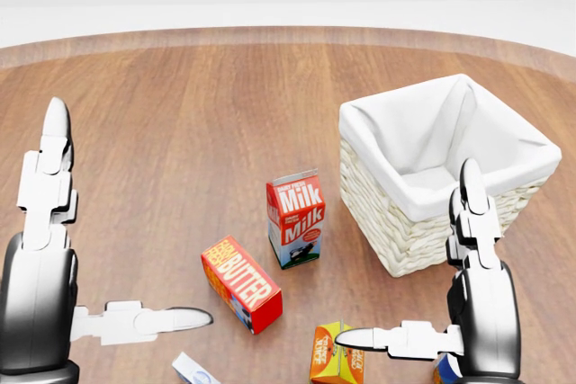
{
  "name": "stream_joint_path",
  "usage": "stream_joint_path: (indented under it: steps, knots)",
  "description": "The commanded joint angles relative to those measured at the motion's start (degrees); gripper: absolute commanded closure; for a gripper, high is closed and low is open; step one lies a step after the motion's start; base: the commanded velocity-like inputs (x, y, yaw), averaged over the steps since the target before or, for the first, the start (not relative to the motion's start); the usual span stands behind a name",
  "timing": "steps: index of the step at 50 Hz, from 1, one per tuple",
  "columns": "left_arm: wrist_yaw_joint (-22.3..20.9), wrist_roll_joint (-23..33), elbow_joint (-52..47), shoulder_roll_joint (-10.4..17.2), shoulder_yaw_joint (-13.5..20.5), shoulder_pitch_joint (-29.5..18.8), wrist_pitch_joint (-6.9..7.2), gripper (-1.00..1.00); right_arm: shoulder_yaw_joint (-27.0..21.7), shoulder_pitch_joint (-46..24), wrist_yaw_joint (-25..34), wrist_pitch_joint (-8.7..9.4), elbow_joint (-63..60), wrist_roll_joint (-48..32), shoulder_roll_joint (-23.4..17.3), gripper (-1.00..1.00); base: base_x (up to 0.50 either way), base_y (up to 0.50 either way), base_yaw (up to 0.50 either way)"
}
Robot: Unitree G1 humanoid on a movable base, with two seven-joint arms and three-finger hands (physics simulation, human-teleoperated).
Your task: Pick up the alphabet soup and the tomato sauce, and put them in the basket.
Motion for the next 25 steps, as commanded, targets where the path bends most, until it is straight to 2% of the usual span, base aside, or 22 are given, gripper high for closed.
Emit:
stream_joint_path:
  steps: [1, 25]
  knots:
    - [-0.25, -0.25, 0.31, 0.03, -0.22, 0.11, 0.0, -1.0, 0.03, -0.07, 0.22, 0.0, -0.7, -0.06, 0.03, -1.0, 0.17, 0.0, 0.0]
    - [-0.64, 0.1, 1.3, 0.18, -0.53, -0.57, 0.0, -1.0, 0.56, 0.85, 0.55, 0.0, 2.75, 0.8, -0.1, -1.0, 0.0, 0.0, 0.0]
